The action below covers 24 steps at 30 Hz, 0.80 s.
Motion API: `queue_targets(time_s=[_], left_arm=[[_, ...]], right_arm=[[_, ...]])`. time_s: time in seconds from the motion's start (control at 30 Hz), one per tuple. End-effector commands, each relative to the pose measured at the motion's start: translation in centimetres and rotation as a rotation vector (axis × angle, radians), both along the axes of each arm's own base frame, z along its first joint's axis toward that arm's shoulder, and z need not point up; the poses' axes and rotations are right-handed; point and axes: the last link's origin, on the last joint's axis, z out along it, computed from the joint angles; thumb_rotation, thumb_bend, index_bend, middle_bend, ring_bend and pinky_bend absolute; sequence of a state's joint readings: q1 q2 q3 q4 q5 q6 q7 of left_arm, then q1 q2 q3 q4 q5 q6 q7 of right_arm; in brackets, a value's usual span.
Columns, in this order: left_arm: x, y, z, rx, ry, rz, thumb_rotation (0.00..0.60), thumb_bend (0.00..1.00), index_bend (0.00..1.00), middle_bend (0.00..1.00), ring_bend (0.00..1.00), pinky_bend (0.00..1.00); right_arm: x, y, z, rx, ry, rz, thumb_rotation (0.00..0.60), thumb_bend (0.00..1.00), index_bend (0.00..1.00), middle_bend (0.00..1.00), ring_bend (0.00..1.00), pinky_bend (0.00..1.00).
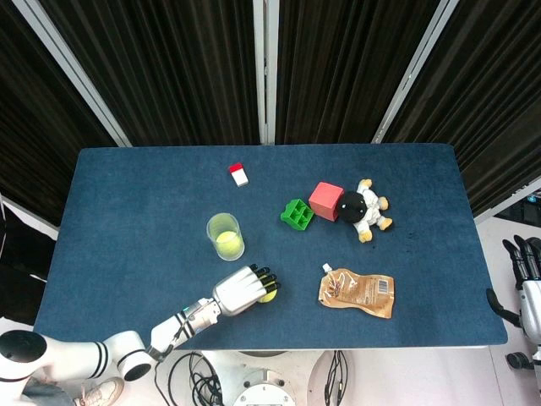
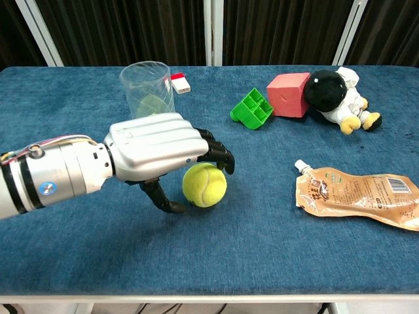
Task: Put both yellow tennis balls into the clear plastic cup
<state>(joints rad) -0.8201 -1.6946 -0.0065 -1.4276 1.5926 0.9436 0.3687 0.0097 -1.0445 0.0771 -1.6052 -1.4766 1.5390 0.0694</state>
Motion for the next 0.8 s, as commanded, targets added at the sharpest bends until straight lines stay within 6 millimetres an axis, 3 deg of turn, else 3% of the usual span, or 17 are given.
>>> queue_targets(time_s=[0.03,0.3,0.57,0.8], left_arm=[[0.0,0.3,-0.5,-0.001,-0.006,0.010,0.600,0.16,0.26,0.26,0.25,0.46],[-0.2,0.7,-1.4,-0.003,0.011,0.006,0.600,0.17,0.32,0.29,0.27,0.50],[0.0,1.2,-1.9,0.058,-0.033,-0.031,0.600,0.21,0.53,0.52,0.50,0.75],[0.7,0.8,-0.5,0.073,-0.110,-0.050,0.600,0.24,0.57,0.56,0.54,0.79]], right_arm=[[0.0,0.0,0.1,0.000,0.000,0.000,0.600,0.28,0.00,0.00,0.00,0.00],[-0.4,0.0,0.3,0.000,-0.003,-0.010,0.600,0.28,0.00,0.00,0.00,0.00],[-0.4,0.1,0.5,-0.004,-0.004,-0.012,0.600,0.28,0.00,0.00,0.00,0.00],[-0.4,0.1,0.5,-0.001,-0.007,-0.010,0.600,0.28,0.00,0.00,0.00,0.00]])
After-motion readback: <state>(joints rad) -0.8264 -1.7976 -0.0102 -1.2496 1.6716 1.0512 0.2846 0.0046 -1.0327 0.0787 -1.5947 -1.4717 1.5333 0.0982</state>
